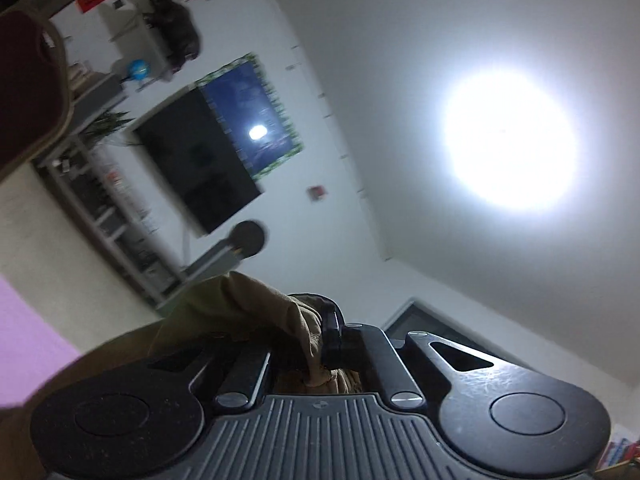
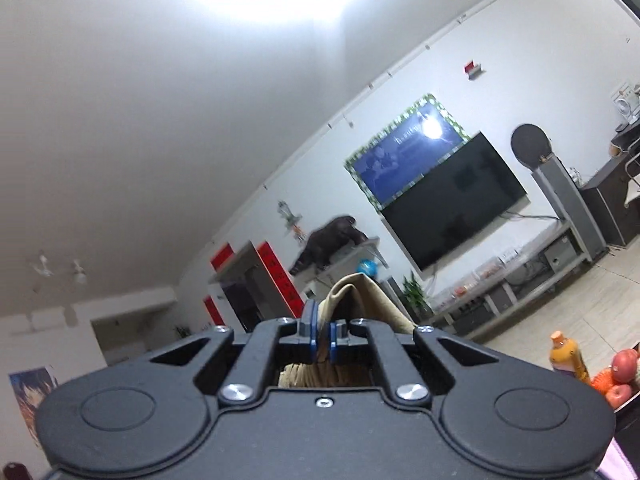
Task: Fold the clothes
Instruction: 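Lift the trousers high with both grippers and shake them out, then lay the trousers flat on the towel and open both grippers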
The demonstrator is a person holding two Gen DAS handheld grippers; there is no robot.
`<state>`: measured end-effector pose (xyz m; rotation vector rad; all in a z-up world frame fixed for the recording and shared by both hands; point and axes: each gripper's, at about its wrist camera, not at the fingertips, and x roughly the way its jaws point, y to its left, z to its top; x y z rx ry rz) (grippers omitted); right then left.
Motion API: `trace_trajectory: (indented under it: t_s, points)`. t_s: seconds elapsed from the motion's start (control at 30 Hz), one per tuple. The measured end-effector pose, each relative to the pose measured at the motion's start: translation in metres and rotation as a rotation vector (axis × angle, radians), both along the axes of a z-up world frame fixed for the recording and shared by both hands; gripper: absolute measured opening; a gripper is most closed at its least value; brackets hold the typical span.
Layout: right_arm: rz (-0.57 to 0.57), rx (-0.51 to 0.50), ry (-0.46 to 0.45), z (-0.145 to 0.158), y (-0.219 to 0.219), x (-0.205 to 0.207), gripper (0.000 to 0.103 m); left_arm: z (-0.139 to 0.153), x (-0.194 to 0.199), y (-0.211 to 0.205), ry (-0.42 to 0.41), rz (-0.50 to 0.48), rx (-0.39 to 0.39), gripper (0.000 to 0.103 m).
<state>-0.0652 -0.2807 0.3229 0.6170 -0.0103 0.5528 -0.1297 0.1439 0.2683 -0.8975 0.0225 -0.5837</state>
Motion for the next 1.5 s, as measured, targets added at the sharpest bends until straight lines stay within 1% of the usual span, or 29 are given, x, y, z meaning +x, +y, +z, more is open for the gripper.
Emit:
trace_trajectory:
  t_s: [0.07, 0.13, 0.2, 0.23, 0.27, 0.3, 0.33, 0.37, 0.4, 0.43, 0.47, 0.53, 0.57, 0.6, 0.67, 0.7, 0.73, 0.83, 0.93, 1.03, 1.07, 1.13, 1.17, 1.2, 1.23, 1.3, 1.37, 1.5]
  points:
    - [0.0, -0.011, 0.087, -0.015, 0.005, 0.036, 0.006, -0.019, 0.043, 0.005, 0.124, 0.031, 0.038, 0.002]
    - [-0.006, -0.038, 0.203, -0.042, 0.013, 0.087, 0.006, -0.037, 0.092, 0.008, 0.264, 0.066, 0.08, 0.002]
    - [-0.019, -0.082, 0.324, -0.078, 0.026, 0.149, 0.006, -0.063, 0.163, 0.008, 0.414, 0.084, 0.152, 0.001]
    - [-0.03, -0.101, 0.376, -0.095, 0.033, 0.179, 0.006, -0.078, 0.199, 0.013, 0.492, 0.085, 0.166, 0.001]
    - [-0.043, -0.116, 0.422, -0.109, 0.041, 0.205, 0.006, -0.087, 0.231, 0.013, 0.563, 0.078, 0.164, 0.001]
    - [-0.057, -0.13, 0.468, -0.122, 0.048, 0.232, 0.006, -0.085, 0.252, 0.017, 0.587, 0.089, 0.162, 0.001]
    - [-0.064, -0.13, 0.494, -0.128, 0.053, 0.254, 0.006, -0.082, 0.271, 0.022, 0.605, 0.102, 0.161, 0.001]
    - [-0.061, -0.116, 0.484, -0.123, 0.056, 0.266, 0.006, -0.064, 0.275, 0.024, 0.537, 0.123, 0.179, 0.001]
    - [-0.055, -0.106, 0.43, -0.11, 0.058, 0.265, 0.006, -0.044, 0.278, 0.026, 0.459, 0.144, 0.198, 0.001]
    - [-0.048, -0.1, 0.353, -0.094, 0.057, 0.26, 0.006, -0.016, 0.274, 0.025, 0.358, 0.16, 0.208, 0.001]
    - [-0.041, -0.095, 0.275, -0.078, 0.056, 0.254, 0.006, 0.001, 0.263, 0.026, 0.276, 0.165, 0.215, 0.001]
    - [-0.024, -0.104, 0.135, -0.057, 0.049, 0.234, 0.006, 0.034, 0.238, 0.028, 0.118, 0.171, 0.228, 0.003]
    - [-0.015, -0.112, 0.067, -0.048, 0.044, 0.223, 0.006, 0.037, 0.232, 0.028, 0.087, 0.166, 0.244, 0.004]
    - [-0.005, -0.123, 0.024, -0.046, 0.04, 0.213, 0.006, 0.032, 0.226, 0.025, 0.078, 0.158, 0.261, 0.004]
    - [0.01, -0.146, 0.025, -0.068, 0.035, 0.202, 0.006, -0.004, 0.224, 0.018, 0.147, 0.143, 0.298, 0.005]
    - [0.018, -0.16, 0.049, -0.085, 0.034, 0.199, 0.006, -0.022, 0.224, 0.014, 0.183, 0.135, 0.317, 0.004]
    - [0.024, -0.172, 0.096, -0.109, 0.032, 0.2, 0.006, -0.048, 0.227, 0.012, 0.237, 0.12, 0.332, 0.004]
    - [0.039, -0.173, 0.277, -0.198, 0.028, 0.201, 0.006, -0.148, 0.233, 0.005, 0.457, 0.064, 0.321, 0.004]
    - [0.047, -0.184, 0.47, -0.29, 0.028, 0.196, 0.006, -0.246, 0.236, 0.006, 0.66, 0.044, 0.304, 0.004]
    - [0.047, -0.208, 0.678, -0.376, 0.029, 0.188, 0.006, -0.325, 0.227, 0.01, 0.838, 0.067, 0.315, 0.004]
    - [0.053, -0.21, 0.747, -0.399, 0.03, 0.186, 0.006, -0.344, 0.225, 0.01, 0.888, 0.081, 0.327, 0.004]
    - [0.067, -0.22, 0.88, -0.438, 0.033, 0.182, 0.006, -0.369, 0.226, 0.014, 0.951, 0.089, 0.347, 0.004]
    - [0.07, -0.232, 0.947, -0.452, 0.035, 0.179, 0.006, -0.374, 0.223, 0.015, 0.968, 0.093, 0.35, 0.004]
    - [0.073, -0.239, 1.006, -0.461, 0.035, 0.177, 0.006, -0.376, 0.218, 0.015, 0.974, 0.097, 0.349, 0.004]
    - [0.073, -0.25, 1.028, -0.462, 0.035, 0.175, 0.006, -0.377, 0.216, 0.013, 0.977, 0.1, 0.35, 0.004]
    - [0.067, -0.281, 1.012, -0.456, 0.038, 0.171, 0.006, -0.371, 0.22, 0.012, 0.975, 0.104, 0.343, 0.004]
    - [0.055, -0.294, 0.988, -0.451, 0.038, 0.166, 0.006, -0.361, 0.213, 0.011, 0.952, 0.114, 0.343, 0.004]
    - [0.04, -0.261, 0.969, -0.444, 0.03, 0.165, 0.006, -0.332, 0.193, 0.003, 0.91, 0.134, 0.337, 0.003]
